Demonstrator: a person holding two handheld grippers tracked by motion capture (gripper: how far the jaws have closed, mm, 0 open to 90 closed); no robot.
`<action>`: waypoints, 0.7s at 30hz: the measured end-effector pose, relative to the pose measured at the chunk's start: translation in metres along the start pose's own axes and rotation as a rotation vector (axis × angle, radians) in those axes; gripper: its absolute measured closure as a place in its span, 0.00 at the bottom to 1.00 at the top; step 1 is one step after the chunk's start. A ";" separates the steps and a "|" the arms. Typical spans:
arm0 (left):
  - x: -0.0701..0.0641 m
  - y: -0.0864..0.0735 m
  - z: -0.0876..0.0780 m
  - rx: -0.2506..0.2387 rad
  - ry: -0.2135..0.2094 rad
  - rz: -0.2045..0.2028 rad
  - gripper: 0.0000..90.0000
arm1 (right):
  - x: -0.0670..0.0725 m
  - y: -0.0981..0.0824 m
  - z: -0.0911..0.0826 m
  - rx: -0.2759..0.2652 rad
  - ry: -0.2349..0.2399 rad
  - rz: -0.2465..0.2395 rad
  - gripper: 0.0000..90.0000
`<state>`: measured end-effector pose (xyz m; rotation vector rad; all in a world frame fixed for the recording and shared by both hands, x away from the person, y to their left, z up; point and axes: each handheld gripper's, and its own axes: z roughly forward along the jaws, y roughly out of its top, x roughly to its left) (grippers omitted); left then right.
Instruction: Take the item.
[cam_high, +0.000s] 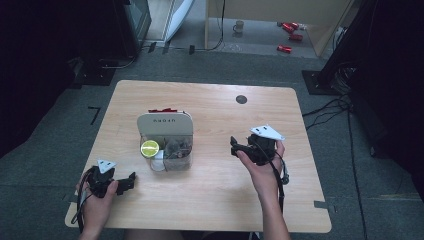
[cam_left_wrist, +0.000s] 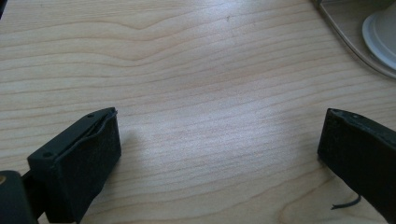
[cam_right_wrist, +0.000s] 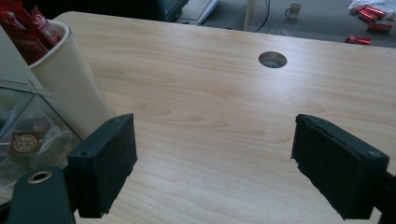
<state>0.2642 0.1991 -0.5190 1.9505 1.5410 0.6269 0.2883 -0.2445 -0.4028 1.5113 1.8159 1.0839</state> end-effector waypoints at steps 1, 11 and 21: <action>0.000 0.000 0.000 0.000 -0.001 0.000 0.00 | 0.005 0.003 0.002 -0.004 0.009 -0.001 0.16; 0.000 0.000 0.000 0.001 0.000 0.000 0.00 | 0.023 0.013 0.009 -0.016 0.050 -0.012 0.16; 0.000 0.000 0.000 0.000 0.000 0.000 0.00 | 0.047 0.024 0.018 -0.028 0.099 -0.024 0.17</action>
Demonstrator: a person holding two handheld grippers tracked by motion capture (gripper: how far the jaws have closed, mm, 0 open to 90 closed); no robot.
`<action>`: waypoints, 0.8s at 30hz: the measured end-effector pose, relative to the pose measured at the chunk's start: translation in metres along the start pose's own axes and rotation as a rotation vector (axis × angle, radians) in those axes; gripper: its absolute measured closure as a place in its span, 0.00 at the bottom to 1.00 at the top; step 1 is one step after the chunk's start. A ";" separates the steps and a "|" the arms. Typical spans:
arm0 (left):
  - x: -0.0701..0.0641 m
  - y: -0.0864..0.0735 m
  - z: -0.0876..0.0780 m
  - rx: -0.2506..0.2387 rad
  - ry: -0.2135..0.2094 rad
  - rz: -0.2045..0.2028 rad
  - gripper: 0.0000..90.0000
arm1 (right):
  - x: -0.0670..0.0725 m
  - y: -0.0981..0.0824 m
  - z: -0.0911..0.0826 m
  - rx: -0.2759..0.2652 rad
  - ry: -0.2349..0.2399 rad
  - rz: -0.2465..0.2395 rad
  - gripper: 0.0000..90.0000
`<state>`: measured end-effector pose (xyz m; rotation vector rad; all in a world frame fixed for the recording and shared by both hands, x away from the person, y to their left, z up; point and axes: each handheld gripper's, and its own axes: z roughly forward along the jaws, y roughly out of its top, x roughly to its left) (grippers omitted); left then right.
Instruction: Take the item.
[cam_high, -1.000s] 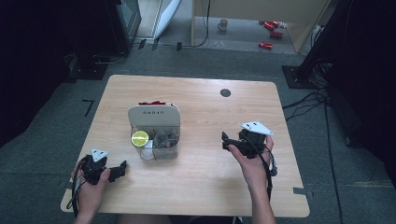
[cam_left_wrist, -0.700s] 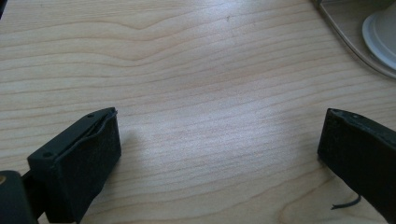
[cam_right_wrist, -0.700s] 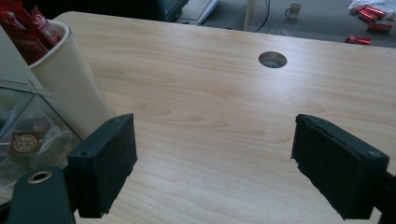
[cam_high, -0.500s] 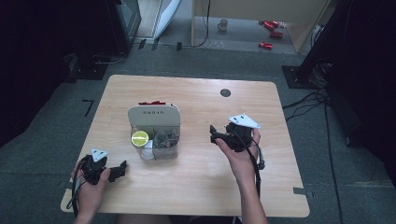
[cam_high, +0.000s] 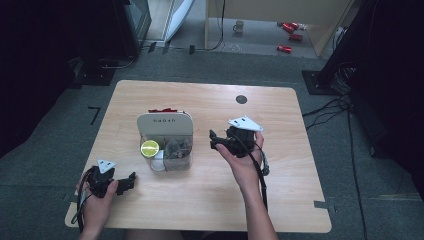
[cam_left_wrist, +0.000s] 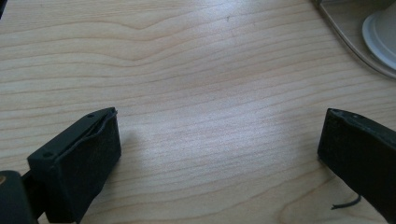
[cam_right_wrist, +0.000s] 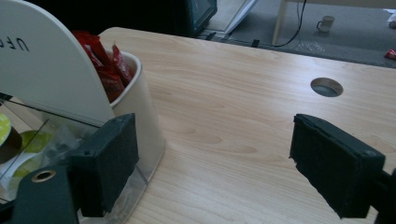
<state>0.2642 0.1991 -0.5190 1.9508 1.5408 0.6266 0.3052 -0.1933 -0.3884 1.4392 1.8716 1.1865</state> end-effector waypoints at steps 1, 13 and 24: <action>0.000 0.000 0.000 0.000 0.000 0.000 0.00 | 0.002 0.001 0.001 -0.001 0.005 -0.002 0.17; 0.000 0.000 0.000 0.001 -0.001 0.001 0.00 | 0.023 0.006 0.014 -0.002 0.053 -0.013 0.20; 0.000 0.000 0.000 0.001 0.000 0.000 0.00 | 0.048 0.006 0.032 -0.001 0.134 -0.010 0.31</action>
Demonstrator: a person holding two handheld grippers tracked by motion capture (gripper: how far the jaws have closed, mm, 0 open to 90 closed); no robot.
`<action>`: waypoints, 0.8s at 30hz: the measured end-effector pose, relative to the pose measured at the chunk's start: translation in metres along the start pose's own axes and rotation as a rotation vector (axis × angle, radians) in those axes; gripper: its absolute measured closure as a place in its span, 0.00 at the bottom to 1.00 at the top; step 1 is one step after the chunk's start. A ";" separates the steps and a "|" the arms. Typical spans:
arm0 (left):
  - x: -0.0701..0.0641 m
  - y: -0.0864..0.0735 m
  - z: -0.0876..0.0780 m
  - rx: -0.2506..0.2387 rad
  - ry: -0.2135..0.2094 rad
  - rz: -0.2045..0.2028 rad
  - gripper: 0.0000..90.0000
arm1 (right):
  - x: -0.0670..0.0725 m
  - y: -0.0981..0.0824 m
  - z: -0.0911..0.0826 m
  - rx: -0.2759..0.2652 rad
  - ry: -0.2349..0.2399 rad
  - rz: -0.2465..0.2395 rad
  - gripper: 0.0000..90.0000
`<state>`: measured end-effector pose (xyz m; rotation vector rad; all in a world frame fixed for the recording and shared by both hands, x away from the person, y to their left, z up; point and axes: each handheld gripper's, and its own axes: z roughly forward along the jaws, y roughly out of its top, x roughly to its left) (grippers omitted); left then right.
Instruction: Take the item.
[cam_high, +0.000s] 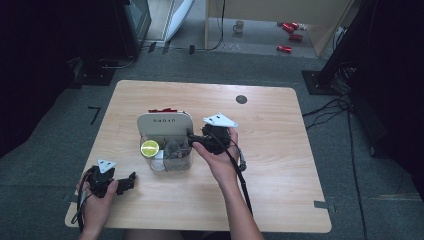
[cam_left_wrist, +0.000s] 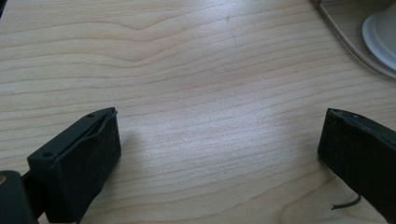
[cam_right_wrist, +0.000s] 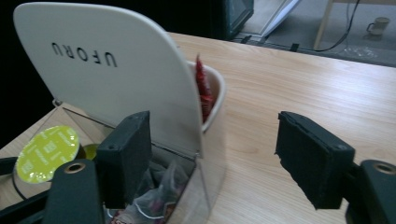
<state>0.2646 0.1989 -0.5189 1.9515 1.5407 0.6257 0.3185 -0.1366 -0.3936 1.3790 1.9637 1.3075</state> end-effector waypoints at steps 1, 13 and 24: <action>0.000 0.000 0.000 0.000 0.000 0.000 0.00 | 0.002 0.000 0.002 0.002 0.007 -0.003 0.32; 0.000 0.000 0.000 0.000 0.000 0.000 0.00 | 0.018 0.008 0.014 -0.013 0.071 -0.008 0.39; 0.000 0.000 0.000 0.000 0.000 -0.001 0.00 | 0.025 0.008 0.016 -0.014 0.076 -0.013 0.40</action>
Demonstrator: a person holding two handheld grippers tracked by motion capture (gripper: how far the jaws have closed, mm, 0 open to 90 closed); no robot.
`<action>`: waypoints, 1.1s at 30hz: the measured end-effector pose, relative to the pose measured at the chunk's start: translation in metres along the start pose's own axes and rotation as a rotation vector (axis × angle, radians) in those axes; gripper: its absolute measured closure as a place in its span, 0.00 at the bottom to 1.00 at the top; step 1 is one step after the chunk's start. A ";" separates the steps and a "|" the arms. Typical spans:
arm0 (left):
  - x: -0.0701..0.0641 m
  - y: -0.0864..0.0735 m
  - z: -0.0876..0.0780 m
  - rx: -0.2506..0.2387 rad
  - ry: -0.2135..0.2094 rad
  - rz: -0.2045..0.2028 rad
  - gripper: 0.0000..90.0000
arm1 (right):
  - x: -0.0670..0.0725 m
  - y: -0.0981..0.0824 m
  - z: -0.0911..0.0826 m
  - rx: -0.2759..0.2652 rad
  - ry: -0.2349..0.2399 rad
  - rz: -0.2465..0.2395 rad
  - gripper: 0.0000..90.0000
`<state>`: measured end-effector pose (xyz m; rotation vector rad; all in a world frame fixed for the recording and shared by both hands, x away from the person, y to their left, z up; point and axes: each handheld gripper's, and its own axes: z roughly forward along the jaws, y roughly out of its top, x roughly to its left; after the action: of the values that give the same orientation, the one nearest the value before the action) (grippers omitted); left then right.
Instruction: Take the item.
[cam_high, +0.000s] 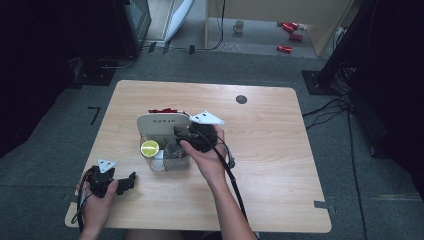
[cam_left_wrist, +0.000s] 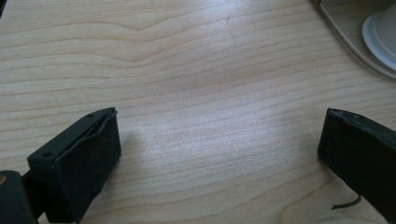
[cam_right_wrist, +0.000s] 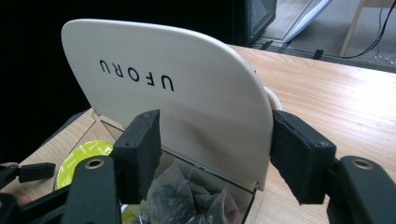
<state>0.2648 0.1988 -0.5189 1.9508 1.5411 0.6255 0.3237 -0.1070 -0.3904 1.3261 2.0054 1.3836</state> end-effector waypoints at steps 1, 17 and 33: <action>0.000 0.000 0.000 0.001 0.000 0.000 0.00 | 0.001 -0.001 -0.001 0.000 -0.002 -0.006 0.40; 0.000 0.000 0.000 0.002 0.000 0.000 0.00 | 0.011 -0.014 -0.013 0.007 0.022 -0.028 0.32; 0.000 0.000 0.000 0.004 0.000 0.003 0.00 | 0.015 -0.035 -0.026 0.024 0.021 -0.060 0.26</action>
<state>0.2648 0.1991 -0.5186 1.9564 1.5406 0.6240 0.2803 -0.1103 -0.4062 1.2555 2.0650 1.3558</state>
